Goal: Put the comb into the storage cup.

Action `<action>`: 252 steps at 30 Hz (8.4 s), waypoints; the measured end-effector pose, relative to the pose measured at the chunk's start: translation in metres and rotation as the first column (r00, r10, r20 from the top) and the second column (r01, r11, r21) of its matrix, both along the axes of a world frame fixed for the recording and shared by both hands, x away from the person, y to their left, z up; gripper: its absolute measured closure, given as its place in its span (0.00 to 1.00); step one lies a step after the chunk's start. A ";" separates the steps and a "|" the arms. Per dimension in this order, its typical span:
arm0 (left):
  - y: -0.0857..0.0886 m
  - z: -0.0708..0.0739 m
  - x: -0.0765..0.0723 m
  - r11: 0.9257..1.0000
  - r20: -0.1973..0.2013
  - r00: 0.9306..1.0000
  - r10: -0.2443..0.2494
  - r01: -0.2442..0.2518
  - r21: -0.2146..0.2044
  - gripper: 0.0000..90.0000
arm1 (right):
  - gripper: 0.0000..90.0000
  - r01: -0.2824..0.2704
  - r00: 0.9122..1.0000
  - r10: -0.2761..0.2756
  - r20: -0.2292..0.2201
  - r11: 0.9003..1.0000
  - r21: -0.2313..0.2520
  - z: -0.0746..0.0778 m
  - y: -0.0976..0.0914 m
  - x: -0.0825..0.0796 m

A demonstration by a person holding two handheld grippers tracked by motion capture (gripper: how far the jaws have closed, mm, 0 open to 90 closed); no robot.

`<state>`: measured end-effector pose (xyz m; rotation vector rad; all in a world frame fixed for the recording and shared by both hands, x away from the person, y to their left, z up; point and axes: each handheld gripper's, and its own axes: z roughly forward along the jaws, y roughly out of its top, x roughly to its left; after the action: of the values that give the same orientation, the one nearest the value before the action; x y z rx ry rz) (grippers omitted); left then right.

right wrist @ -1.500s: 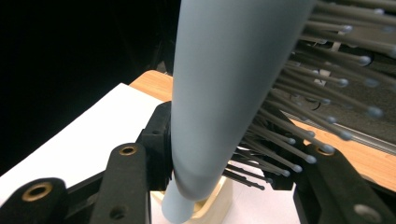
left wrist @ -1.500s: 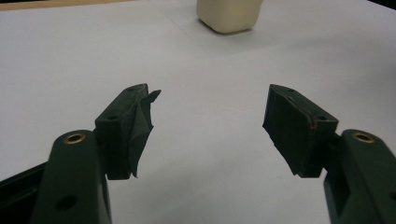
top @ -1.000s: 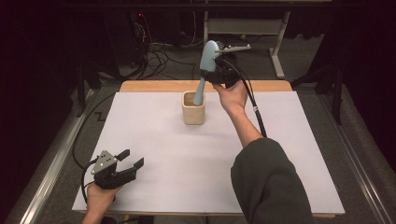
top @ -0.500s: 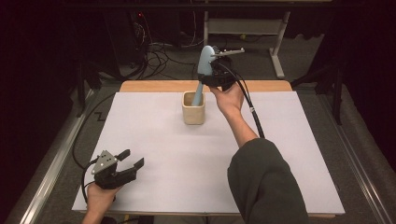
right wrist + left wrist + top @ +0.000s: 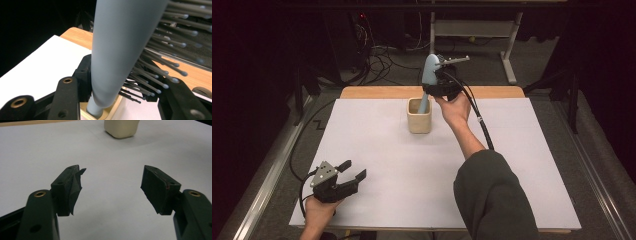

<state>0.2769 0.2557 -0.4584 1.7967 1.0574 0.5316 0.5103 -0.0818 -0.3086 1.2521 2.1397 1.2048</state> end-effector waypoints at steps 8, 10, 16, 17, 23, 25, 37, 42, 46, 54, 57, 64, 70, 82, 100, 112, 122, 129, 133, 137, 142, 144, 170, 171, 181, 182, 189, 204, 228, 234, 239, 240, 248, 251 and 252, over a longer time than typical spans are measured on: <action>0.000 0.000 0.000 1.000 -0.001 1.000 -0.001 0.001 -0.002 0.37 | 0.59 0.007 1.000 -0.007 -0.006 1.000 -0.008 -0.009 -0.002 0.001; 0.000 0.000 0.000 1.000 -0.001 1.000 -0.001 0.001 -0.003 0.37 | 0.59 0.010 1.000 -0.010 -0.013 1.000 -0.006 -0.011 -0.002 0.001; 0.000 0.000 0.000 1.000 -0.001 1.000 -0.002 0.002 -0.001 0.37 | 0.59 0.007 1.000 -0.007 -0.018 1.000 -0.015 -0.014 -0.002 0.001; 0.000 0.000 0.000 1.000 -0.001 1.000 -0.002 0.002 -0.001 0.37 | 0.59 0.008 1.000 -0.008 -0.021 1.000 -0.016 -0.015 -0.002 0.001; 0.000 0.000 0.000 1.000 -0.002 1.000 -0.001 0.001 -0.003 0.37 | 0.59 0.008 1.000 -0.009 -0.027 1.000 -0.022 -0.020 -0.001 0.002; 0.000 0.000 0.000 1.000 -0.002 1.000 -0.001 0.001 -0.003 0.37 | 0.59 0.007 1.000 -0.008 -0.029 1.000 -0.025 -0.021 -0.001 0.002; 0.000 0.000 0.000 1.000 -0.002 1.000 -0.002 0.002 -0.003 0.37 | 0.58 0.000 0.999 -0.003 -0.050 0.999 -0.042 -0.032 0.002 0.003; 0.000 0.000 0.000 1.000 0.001 1.000 -0.004 0.004 -0.006 0.37 | 0.58 -0.003 0.998 -0.001 -0.061 0.999 -0.053 -0.036 0.004 0.003; 0.000 0.000 0.000 1.000 0.003 1.000 -0.002 0.003 -0.010 0.37 | 0.58 -0.007 0.998 0.003 -0.068 0.998 -0.059 -0.038 0.005 0.004; 0.000 0.000 0.000 1.000 0.002 1.000 -0.001 0.001 -0.012 0.37 | 0.58 -0.014 0.997 0.009 -0.082 0.998 -0.065 -0.043 0.008 0.005; 0.000 0.000 0.000 1.000 0.002 1.000 -0.001 0.001 -0.012 0.37 | 0.58 -0.015 0.996 0.009 -0.085 0.997 -0.070 -0.044 0.009 0.005; 0.001 0.000 0.000 1.000 0.004 1.000 -0.001 0.001 -0.012 0.37 | 0.58 -0.018 0.996 0.011 -0.093 0.997 -0.070 -0.046 0.010 0.005; 0.001 0.000 0.000 1.000 0.004 1.000 0.000 0.000 -0.012 0.37 | 0.58 -0.021 0.995 0.014 -0.103 0.997 -0.073 -0.050 0.011 0.005; 0.000 0.001 0.000 1.000 0.008 1.000 -0.008 0.008 -0.014 0.37 | 0.56 -0.013 0.994 0.007 -0.112 0.998 -0.058 -0.051 0.003 0.000; 0.001 0.000 0.001 1.000 0.006 1.000 0.009 -0.009 -0.022 0.37 | 0.55 -0.018 0.995 0.012 -0.099 0.998 -0.059 -0.052 0.008 -0.006; 0.002 0.000 0.001 1.000 0.003 1.000 0.015 -0.015 -0.023 0.37 | 0.52 0.000 0.995 -0.004 -0.102 0.999 -0.042 -0.054 0.001 -0.009; 0.002 0.000 0.001 1.000 0.001 1.000 0.013 -0.013 -0.025 0.37 | 0.48 -0.011 0.995 0.006 -0.099 0.999 -0.049 -0.054 0.001 -0.011; 0.002 0.000 0.001 1.000 0.001 1.000 0.015 -0.015 -0.027 0.37 | 0.44 -0.025 0.995 0.020 -0.099 0.999 -0.046 -0.053 0.000 -0.012; 0.002 0.000 0.001 1.000 0.000 1.000 0.014 -0.014 -0.028 0.36 | 0.43 -0.030 0.995 0.025 -0.095 0.998 -0.051 -0.053 0.000 -0.012; 0.003 0.000 0.001 1.000 0.001 1.000 0.014 -0.014 -0.028 0.36 | 0.40 -0.040 0.995 0.036 -0.091 0.998 -0.044 -0.052 0.000 -0.013; 0.002 0.000 0.001 0.999 0.001 1.000 0.013 -0.013 -0.030 0.36 | 0.40 -0.043 0.995 0.038 -0.089 0.998 -0.050 -0.052 0.000 -0.015; 0.002 0.000 0.001 0.999 0.001 1.000 0.013 -0.013 -0.030 0.36 | 0.39 -0.045 0.995 0.040 -0.088 0.998 -0.050 -0.051 0.000 -0.015; 0.002 0.000 0.002 0.999 -0.003 1.000 0.013 -0.014 -0.033 0.36 | 0.33 -0.055 0.996 0.054 -0.066 0.998 -0.013 -0.060 -0.021 -0.025; 0.002 0.000 0.002 0.999 -0.002 1.000 0.014 -0.014 -0.032 0.36 | 0.33 -0.055 0.996 0.054 -0.065 0.998 -0.012 -0.060 -0.022 -0.025; 0.002 0.000 0.002 0.999 -0.002 1.000 0.016 -0.016 -0.032 0.36 | 0.33 -0.056 0.998 0.056 -0.040 0.998 -0.004 -0.058 -0.029 -0.032; 0.002 0.000 0.002 0.999 -0.001 1.000 0.016 -0.016 -0.032 0.36 | 0.33 -0.054 0.998 0.054 -0.040 0.999 0.001 -0.058 -0.030 -0.033; 0.002 0.000 0.002 0.999 -0.001 1.000 0.018 -0.018 -0.032 0.36 | 0.33 -0.057 0.998 0.057 -0.033 0.998 0.000 -0.059 -0.036 -0.037; 0.003 -0.001 0.002 0.999 -0.001 1.000 0.021 -0.021 -0.037 0.36 | 0.33 -0.054 0.998 0.054 -0.018 0.998 0.009 -0.059 -0.049 -0.044; 0.006 -0.001 0.002 0.998 0.009 0.999 0.038 -0.037 -0.058 0.35 | 0.33 -0.043 0.999 0.042 0.006 0.999 0.014 -0.056 -0.069 -0.055; 0.005 -0.001 0.002 0.998 0.010 0.999 0.034 -0.033 -0.055 0.34 | 0.33 -0.040 0.999 0.040 0.015 0.999 0.015 -0.055 -0.073 -0.058; 0.006 -0.001 0.002 0.998 0.011 0.999 0.035 -0.035 -0.055 0.34 | 0.33 -0.036 0.999 0.035 0.016 0.999 0.016 -0.056 -0.077 -0.060; 0.005 -0.001 0.002 0.998 0.011 0.999 0.035 -0.034 -0.055 0.34 | 0.33 -0.035 0.999 0.034 0.016 0.999 0.015 -0.056 -0.078 -0.060; 0.005 -0.001 0.001 0.998 0.012 0.999 0.036 -0.035 -0.056 0.34 | 0.33 -0.033 0.999 0.033 0.017 0.999 0.017 -0.058 -0.083 -0.064; 0.005 -0.001 0.001 0.998 0.007 0.999 0.031 -0.031 -0.051 0.34 | 0.33 -0.035 0.999 0.035 0.016 0.999 0.015 -0.058 -0.085 -0.065; 0.005 -0.001 0.002 0.998 0.007 0.999 0.032 -0.032 -0.053 0.34 | 0.33 -0.036 0.999 0.036 0.017 0.999 0.014 -0.057 -0.085 -0.065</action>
<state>0.2784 0.2606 -0.4593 1.7332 1.0869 0.5253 0.4454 -0.1670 -0.3660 1.2101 2.1542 1.2430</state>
